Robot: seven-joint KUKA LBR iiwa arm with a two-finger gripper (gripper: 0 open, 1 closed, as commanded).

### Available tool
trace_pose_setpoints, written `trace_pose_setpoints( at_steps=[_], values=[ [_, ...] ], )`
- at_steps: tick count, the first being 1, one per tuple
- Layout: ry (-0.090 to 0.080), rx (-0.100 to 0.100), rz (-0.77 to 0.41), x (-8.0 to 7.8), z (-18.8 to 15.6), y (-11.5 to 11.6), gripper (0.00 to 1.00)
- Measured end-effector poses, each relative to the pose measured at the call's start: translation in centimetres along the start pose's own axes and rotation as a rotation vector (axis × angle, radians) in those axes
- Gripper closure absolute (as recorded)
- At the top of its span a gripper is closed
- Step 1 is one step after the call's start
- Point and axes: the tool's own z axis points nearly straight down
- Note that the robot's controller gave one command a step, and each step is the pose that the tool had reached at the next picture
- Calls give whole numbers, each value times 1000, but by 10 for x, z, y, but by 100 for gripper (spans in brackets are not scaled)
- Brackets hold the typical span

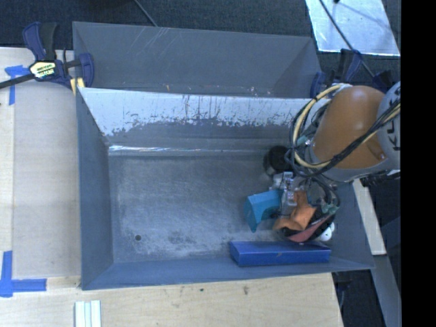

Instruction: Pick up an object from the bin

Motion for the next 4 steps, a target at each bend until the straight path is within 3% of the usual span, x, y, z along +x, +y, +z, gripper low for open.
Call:
trace_pose_setpoints(
  at_steps=[1, 2, 3, 4],
  values=[
    [-9, 2, 0, 0, -30, 3, 100],
    [8, 1, 1, 9, -58, 7, 100],
    [-18, 3, 22, 8, -67, 41, 100],
    [-3, 3, -22, 18, -189, 27, 100]
  ],
)
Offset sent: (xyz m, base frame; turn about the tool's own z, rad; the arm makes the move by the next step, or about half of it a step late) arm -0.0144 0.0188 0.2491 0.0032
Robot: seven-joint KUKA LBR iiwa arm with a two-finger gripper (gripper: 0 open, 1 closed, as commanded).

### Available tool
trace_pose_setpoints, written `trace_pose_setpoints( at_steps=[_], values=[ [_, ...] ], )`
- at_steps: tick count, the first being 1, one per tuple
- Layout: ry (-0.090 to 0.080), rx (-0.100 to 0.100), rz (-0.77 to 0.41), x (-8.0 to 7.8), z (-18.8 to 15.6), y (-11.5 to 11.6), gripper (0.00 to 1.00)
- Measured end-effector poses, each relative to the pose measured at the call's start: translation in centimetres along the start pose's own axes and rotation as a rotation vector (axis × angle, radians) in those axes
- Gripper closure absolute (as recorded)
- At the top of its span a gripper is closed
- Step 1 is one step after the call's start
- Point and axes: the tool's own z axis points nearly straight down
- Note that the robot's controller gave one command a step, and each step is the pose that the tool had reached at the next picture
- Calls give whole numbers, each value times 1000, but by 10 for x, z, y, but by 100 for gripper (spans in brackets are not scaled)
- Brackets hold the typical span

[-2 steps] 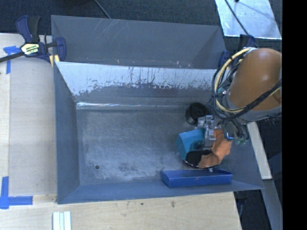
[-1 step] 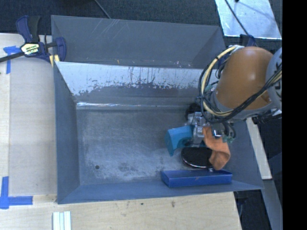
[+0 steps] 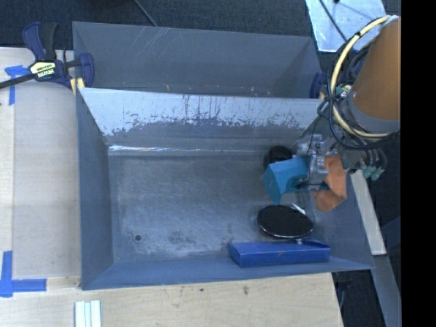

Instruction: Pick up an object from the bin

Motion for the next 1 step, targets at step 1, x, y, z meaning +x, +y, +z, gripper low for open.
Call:
trace_pose_setpoints(
  at_steps=[1],
  values=[
    [2, 0, 0, 0, 1, 0, 100]
  ],
)
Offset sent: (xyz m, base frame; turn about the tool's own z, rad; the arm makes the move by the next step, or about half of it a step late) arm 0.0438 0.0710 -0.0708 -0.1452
